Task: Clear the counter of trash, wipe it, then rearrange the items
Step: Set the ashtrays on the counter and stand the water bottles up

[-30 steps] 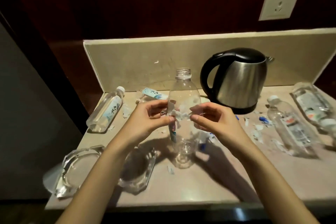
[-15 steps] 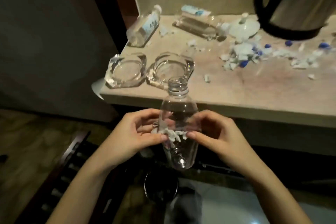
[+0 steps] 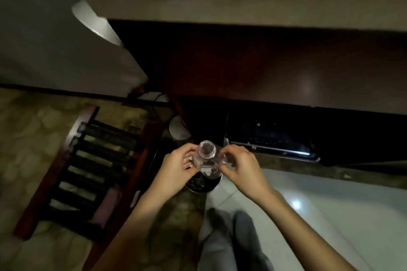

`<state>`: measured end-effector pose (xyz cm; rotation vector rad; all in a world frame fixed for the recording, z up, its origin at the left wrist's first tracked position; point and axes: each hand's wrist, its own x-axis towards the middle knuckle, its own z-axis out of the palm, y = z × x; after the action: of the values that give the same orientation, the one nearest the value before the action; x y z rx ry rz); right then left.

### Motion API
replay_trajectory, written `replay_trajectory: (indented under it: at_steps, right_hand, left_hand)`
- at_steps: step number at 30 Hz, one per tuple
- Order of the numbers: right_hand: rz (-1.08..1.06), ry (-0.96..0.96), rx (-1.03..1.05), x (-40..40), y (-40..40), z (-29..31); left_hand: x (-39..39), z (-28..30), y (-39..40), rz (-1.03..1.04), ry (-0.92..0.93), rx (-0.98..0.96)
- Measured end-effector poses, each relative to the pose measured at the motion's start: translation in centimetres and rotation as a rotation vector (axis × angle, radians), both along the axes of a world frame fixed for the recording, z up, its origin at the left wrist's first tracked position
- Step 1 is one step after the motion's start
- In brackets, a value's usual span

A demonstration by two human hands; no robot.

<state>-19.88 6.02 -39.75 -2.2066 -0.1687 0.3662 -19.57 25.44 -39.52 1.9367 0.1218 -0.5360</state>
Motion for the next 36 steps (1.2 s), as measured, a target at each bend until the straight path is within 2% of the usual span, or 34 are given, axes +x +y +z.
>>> replay_trajectory:
  at_steps: [7,12,15,18,25,31,36]
  right_hand:
    - [-0.058,0.154,-0.144,0.0,3.6,-17.1]
    - [-0.104,0.307,-0.152,0.8,5.0,-27.4]
    - [-0.018,0.407,-0.210,1.4,5.4,-31.7]
    - [0.037,0.512,-0.248,1.4,5.0,-33.5]
    - [-0.036,0.559,-0.200,-0.3,3.7,-31.8]
    - [-0.041,0.494,-0.151,0.8,3.4,-25.1]
    - [0.020,0.435,-0.147,1.4,2.1,-15.6]
  left_hand:
    - [0.1,-16.6,0.7,-0.014,-0.060,0.309]
    - [0.8,-27.6,0.9,0.067,0.057,0.373]
    - [1.0,-31.6,1.2,0.002,0.127,0.444]
    - [0.6,-33.5,2.2,-0.080,0.256,0.427]
    - [0.3,-31.9,3.1,0.064,0.456,0.250]
    - [1.6,-25.3,2.3,0.011,0.387,0.255]
    - [2.1,-16.1,1.2,-0.130,0.305,0.291]
